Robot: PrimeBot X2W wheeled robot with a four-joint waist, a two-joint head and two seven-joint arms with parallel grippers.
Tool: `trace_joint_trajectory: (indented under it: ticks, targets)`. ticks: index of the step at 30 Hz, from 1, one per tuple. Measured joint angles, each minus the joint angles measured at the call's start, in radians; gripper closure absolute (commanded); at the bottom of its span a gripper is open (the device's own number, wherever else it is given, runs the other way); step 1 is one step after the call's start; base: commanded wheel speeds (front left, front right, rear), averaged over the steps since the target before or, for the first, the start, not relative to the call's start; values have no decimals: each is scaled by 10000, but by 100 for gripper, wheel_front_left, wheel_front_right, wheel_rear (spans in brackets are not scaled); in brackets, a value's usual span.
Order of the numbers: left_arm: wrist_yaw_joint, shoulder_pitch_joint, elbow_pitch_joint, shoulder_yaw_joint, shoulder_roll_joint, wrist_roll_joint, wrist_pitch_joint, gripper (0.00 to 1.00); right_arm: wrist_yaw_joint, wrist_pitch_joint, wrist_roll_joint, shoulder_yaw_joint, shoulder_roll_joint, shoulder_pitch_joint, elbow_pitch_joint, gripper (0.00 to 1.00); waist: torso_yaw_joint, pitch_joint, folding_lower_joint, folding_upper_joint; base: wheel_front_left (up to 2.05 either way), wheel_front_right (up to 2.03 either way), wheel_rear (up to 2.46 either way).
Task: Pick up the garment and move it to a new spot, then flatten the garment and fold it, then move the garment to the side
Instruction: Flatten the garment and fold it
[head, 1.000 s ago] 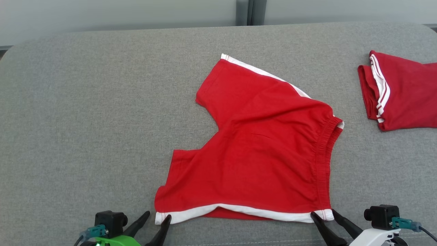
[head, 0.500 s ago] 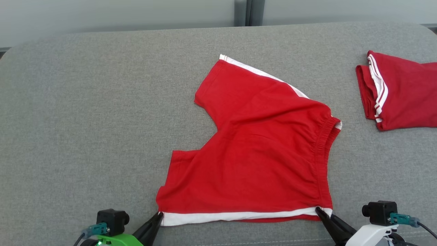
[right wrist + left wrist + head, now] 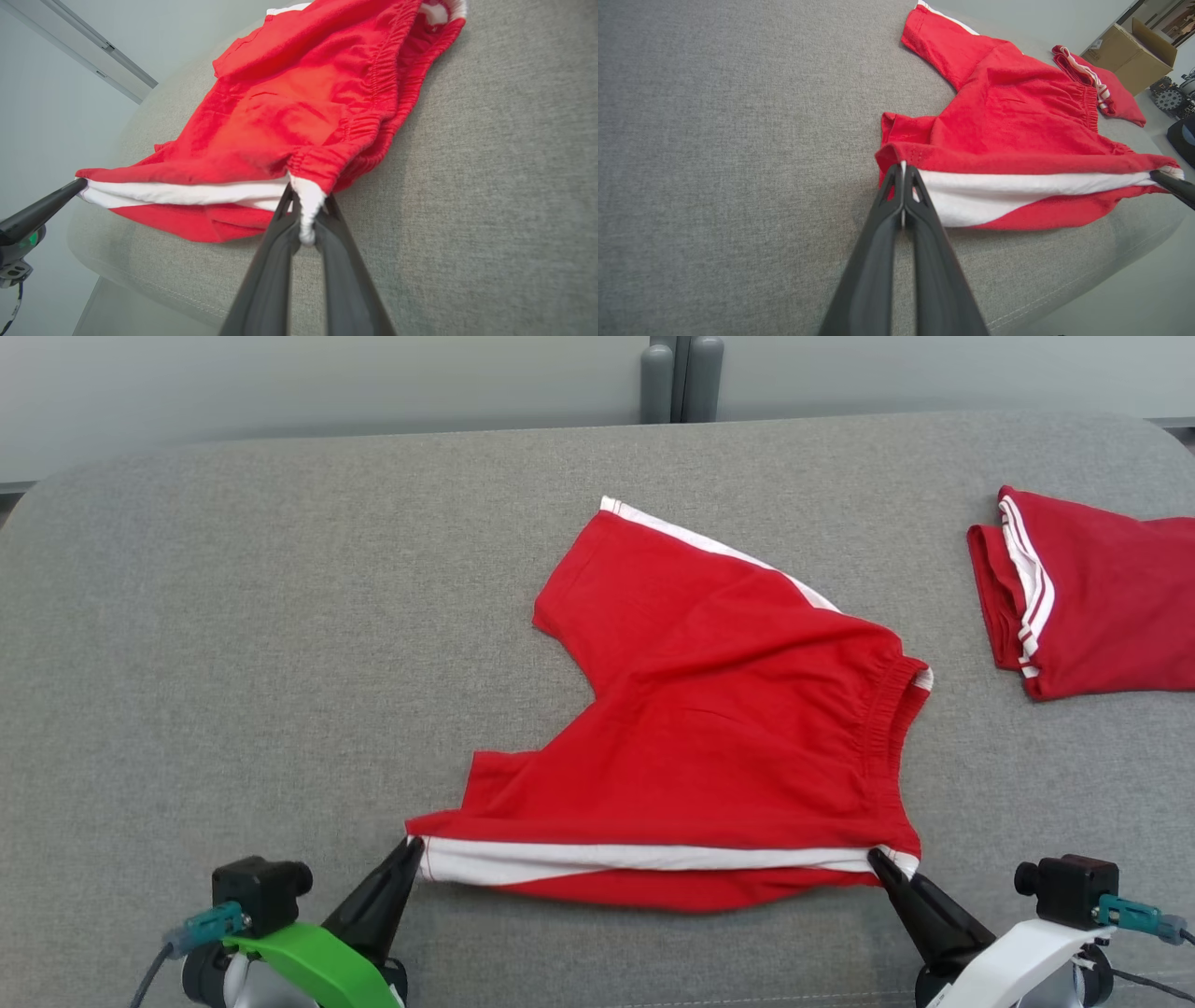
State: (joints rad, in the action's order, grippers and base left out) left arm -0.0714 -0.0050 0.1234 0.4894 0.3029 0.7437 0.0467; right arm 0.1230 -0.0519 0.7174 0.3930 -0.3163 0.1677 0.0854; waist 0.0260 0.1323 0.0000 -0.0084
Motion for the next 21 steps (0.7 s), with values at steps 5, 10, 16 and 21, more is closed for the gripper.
trace_joint_trajectory:
  ticks: [5, 10, 16, 21]
  targets:
    - [-125, -259, -543, -376, 6, 543, 173, 100, 0, -360, 349, -102, 27, -31, -230, 100, -21, -78, 0, 0, 0, 0, 0]
    - [-178, -708, -1126, -598, 15, 913, 104, 100, 0, -476, 617, 27, -13, -43, -525, 100, -77, -47, 0, 0, 0, 0, 0]
    - [-222, -1679, -1666, -934, 142, 1191, -303, 100, 0, -711, 869, 134, -75, -444, -1080, 100, -235, 233, 0, 0, 0, 0, 0]
    - [-192, -2366, -1728, -1043, 303, 1239, -721, 100, 0, -947, 1057, 136, -65, -779, -1398, 100, -424, 563, 0, 0, 0, 0, 0]
